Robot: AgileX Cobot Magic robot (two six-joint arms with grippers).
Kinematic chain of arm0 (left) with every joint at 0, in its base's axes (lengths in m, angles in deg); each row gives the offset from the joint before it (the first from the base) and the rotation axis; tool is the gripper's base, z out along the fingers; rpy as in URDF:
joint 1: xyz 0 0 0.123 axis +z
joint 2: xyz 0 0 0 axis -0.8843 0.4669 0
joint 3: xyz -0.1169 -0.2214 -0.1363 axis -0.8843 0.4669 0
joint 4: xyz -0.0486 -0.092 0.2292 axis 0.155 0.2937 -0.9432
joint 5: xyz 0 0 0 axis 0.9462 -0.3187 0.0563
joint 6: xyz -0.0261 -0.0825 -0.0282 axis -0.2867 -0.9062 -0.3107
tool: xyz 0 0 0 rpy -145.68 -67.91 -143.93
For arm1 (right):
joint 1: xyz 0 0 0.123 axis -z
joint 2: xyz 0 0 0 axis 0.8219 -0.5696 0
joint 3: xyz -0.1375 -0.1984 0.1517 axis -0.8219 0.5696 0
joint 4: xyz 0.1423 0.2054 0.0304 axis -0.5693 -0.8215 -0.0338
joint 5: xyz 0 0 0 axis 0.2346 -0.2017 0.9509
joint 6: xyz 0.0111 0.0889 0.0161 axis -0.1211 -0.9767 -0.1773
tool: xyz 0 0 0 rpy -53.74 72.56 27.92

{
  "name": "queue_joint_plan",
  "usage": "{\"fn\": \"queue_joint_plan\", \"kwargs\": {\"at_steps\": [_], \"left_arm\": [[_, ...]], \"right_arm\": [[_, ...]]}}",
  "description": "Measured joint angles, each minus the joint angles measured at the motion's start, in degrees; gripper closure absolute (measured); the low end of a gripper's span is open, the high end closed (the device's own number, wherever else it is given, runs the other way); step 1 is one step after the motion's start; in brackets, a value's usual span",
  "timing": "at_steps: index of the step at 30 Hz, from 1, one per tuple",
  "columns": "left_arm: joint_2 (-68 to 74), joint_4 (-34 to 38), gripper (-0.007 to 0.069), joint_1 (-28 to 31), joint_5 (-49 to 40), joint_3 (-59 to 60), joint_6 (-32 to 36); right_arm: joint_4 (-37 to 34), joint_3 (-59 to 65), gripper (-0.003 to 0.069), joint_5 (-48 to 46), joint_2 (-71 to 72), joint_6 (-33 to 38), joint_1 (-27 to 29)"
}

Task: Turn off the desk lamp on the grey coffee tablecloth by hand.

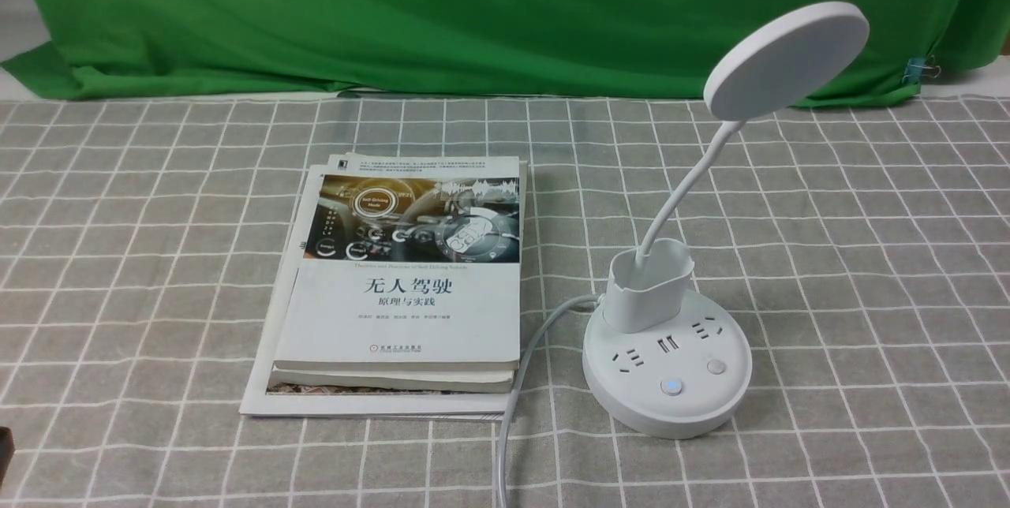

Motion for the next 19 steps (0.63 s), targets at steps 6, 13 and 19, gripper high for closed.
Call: {"fn": "queue_joint_plan", "kwargs": {"at_steps": [6,13,19], "left_arm": [[0.0,0.0,0.0606,0.0,0.0,0.0,0.0],[-0.1,0.0,0.0606,0.0,0.0,0.0,0.0],[-0.1,0.0,0.0606,0.0,0.0,0.0,0.0]], "right_arm": [[0.0,0.0,0.0616,0.0,0.0,0.0,0.0],[0.0,0.0,0.0613,0.0,0.0,0.0,0.0],[0.0,0.0,0.061,0.0,0.0,0.0,0.0]]}}
